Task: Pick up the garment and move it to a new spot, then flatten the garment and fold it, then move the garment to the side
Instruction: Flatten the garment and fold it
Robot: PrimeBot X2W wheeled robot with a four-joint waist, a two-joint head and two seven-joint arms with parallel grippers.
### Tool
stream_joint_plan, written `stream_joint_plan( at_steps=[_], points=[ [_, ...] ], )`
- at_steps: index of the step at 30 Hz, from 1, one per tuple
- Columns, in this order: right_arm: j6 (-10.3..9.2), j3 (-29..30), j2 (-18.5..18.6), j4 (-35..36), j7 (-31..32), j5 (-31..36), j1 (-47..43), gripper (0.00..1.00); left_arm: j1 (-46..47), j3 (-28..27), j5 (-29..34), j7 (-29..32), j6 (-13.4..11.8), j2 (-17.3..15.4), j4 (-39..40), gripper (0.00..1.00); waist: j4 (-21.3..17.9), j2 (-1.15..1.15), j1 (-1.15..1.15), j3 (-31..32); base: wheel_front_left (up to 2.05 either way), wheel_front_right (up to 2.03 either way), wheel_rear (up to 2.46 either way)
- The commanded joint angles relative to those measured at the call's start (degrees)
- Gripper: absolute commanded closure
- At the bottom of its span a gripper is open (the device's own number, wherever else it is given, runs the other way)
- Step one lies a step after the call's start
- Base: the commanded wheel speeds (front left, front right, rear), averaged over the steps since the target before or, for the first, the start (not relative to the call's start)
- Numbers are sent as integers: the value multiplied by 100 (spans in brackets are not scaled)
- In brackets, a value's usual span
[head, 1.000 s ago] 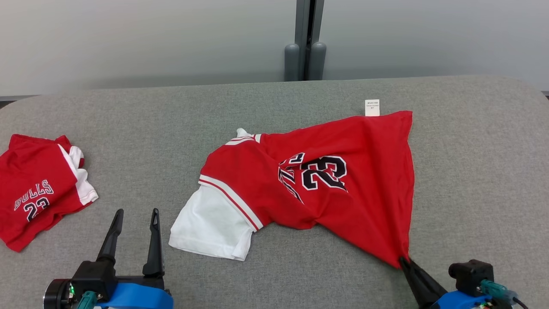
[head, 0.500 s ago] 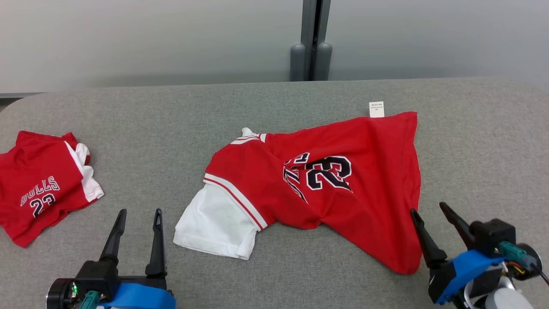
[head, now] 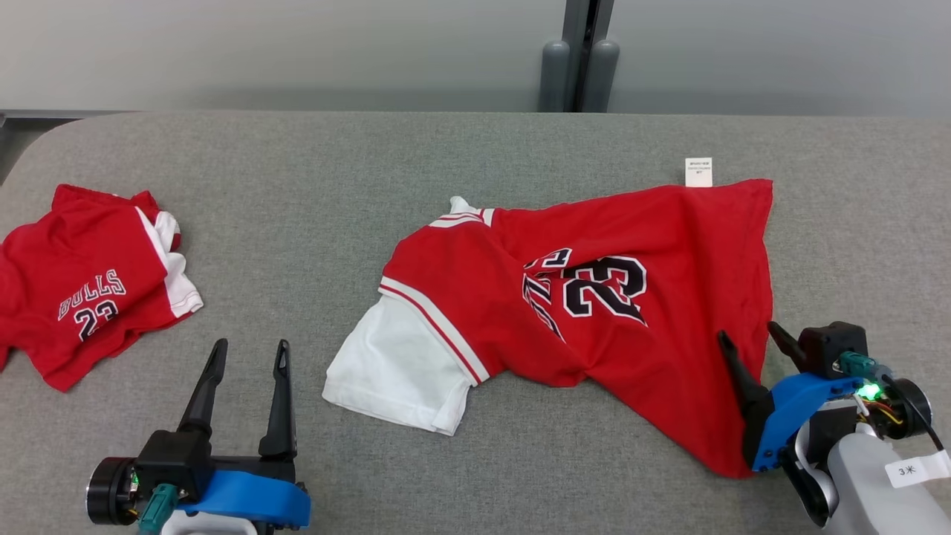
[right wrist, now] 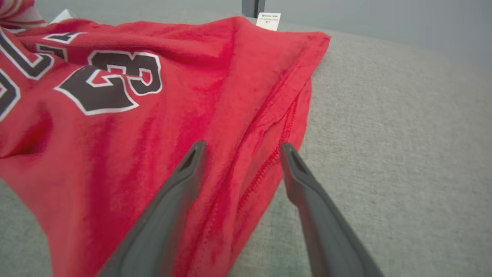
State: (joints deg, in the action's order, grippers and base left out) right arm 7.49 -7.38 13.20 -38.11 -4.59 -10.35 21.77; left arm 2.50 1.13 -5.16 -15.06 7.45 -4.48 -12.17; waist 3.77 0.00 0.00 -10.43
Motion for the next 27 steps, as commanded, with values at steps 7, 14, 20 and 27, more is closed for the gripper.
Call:
stream_joint_plan(
  at_steps=[7, 14, 20, 27],
  points=[
    [1, -222, -12, -975, -277, -210, 548, 100, 123, 64, -31, -17, 6, 27, -25, 0, 98, 0, 0, -93, 0, 0, 0],
    [1, -39, 346, -1535, -552, -409, 1079, 100, 148, 73, -49, -17, 6, 54, -52, 0, 166, 0, 0, -72, 0, 0, 0],
    [1, 54, 470, -2020, -694, -295, 1531, 100, 84, 56, -44, -17, 6, 70, -56, 0, 218, 0, 0, -19, 0, 0, 0],
    [1, 161, 366, -2178, -1013, -375, 1626, 0, -28, -9, -21, -17, 6, 97, -57, 0, 114, 0, 0, 122, 0, 0, 0]
  ],
)
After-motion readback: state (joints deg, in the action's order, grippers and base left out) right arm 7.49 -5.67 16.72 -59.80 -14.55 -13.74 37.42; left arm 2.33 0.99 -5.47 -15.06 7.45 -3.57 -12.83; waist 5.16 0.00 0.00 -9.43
